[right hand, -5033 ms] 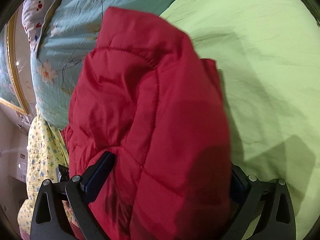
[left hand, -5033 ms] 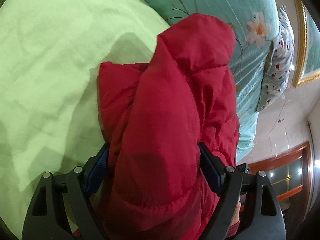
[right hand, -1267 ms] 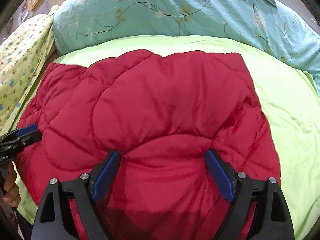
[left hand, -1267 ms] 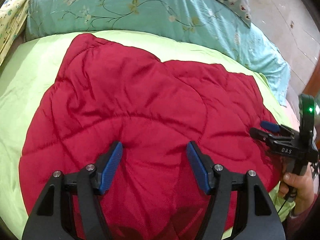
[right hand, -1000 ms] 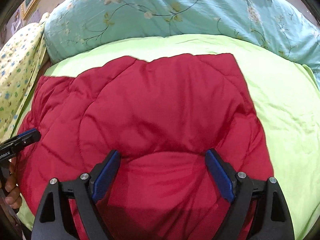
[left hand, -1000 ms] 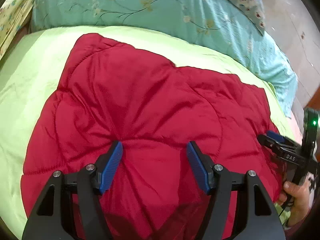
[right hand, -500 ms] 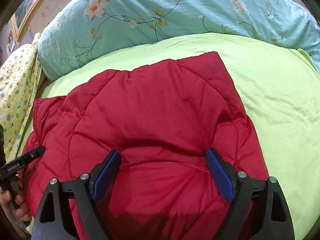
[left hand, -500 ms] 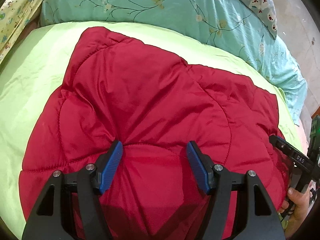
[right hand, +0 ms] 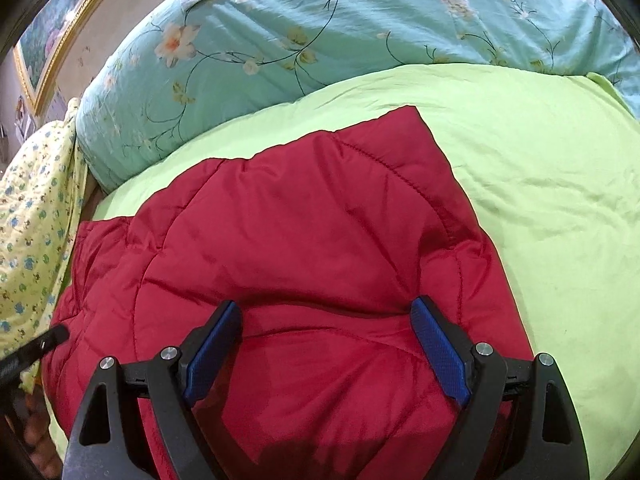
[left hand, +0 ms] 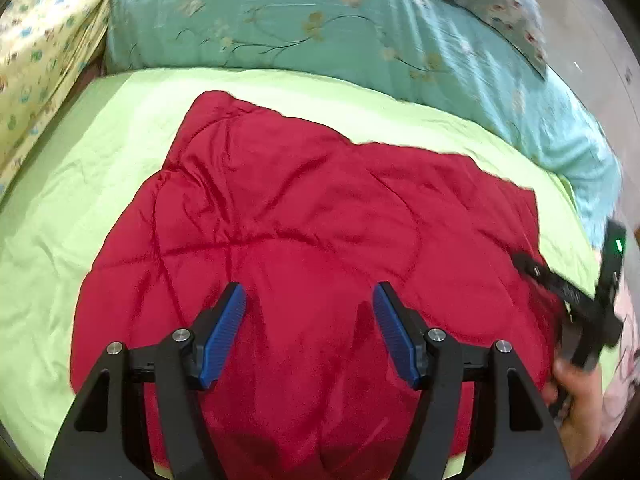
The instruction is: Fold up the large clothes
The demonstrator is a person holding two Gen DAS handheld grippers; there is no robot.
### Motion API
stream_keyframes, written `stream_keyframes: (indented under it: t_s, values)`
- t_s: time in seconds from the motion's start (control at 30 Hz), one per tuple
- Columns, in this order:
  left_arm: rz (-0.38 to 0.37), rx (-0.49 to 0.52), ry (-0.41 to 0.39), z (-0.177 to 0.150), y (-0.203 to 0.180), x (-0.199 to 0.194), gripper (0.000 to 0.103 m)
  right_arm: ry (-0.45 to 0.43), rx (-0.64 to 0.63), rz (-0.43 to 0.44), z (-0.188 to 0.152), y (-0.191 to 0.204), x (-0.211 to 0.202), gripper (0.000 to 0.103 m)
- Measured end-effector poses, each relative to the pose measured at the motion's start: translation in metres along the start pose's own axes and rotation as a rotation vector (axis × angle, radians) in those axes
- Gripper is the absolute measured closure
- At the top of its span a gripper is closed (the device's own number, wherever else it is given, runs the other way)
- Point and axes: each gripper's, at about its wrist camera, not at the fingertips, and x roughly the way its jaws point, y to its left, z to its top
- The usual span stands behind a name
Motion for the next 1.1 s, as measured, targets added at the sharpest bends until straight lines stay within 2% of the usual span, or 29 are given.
stream_keyframes:
  t_s: [0.1, 0.23, 0.43, 0.57, 0.67, 0.7, 0.8, 0.87, 0.9, 0.97, 1.1]
  values:
    - [0.001, 0.049, 0.013, -0.010, -0.013, -0.002, 0.036, -0.004, 0.001, 0.011, 0.000, -0.001, -0.001, 0.015]
    - [0.073, 0.133, 0.057, -0.022, -0.020, 0.017, 0.031, -0.013, 0.002, 0.035, 0.000, 0.000, -0.006, 0.015]
    - [0.016, 0.089, 0.051, -0.026, -0.001, 0.029, 0.028, -0.029, -0.015, 0.057, 0.000, 0.005, -0.017, 0.013]
    - [0.009, 0.091, 0.036, -0.028, 0.000, 0.030, 0.028, -0.066, -0.093, 0.052, -0.008, 0.022, -0.043, 0.012]
    - [0.004, 0.092, 0.029, -0.030, 0.000, 0.028, 0.028, -0.079, -0.170, 0.088, -0.017, 0.041, -0.060, 0.013]
    - [0.003, 0.094, 0.029, -0.029, -0.001, 0.029, 0.028, -0.076, -0.222, 0.077, -0.028, 0.056, -0.068, 0.013]
    - [0.000, 0.099, 0.026, -0.031, -0.002, 0.029, 0.028, -0.044, -0.265, 0.052, -0.050, 0.073, -0.068, 0.013]
    - [0.001, 0.104, 0.025, -0.032, -0.002, 0.027, 0.027, 0.005, -0.335, -0.044, -0.063, 0.086, -0.053, 0.012]
    - [0.003, 0.106, 0.025, -0.032, -0.002, 0.026, 0.027, 0.005, -0.335, -0.044, -0.063, 0.086, -0.053, 0.012]
    - [0.011, 0.111, 0.027, -0.032, -0.004, 0.022, 0.027, 0.021, -0.382, -0.120, -0.066, 0.093, -0.042, 0.007]
    - [-0.012, 0.119, -0.003, -0.036, -0.005, -0.002, 0.027, 0.047, -0.327, -0.135, -0.060, 0.086, -0.030, 0.006]
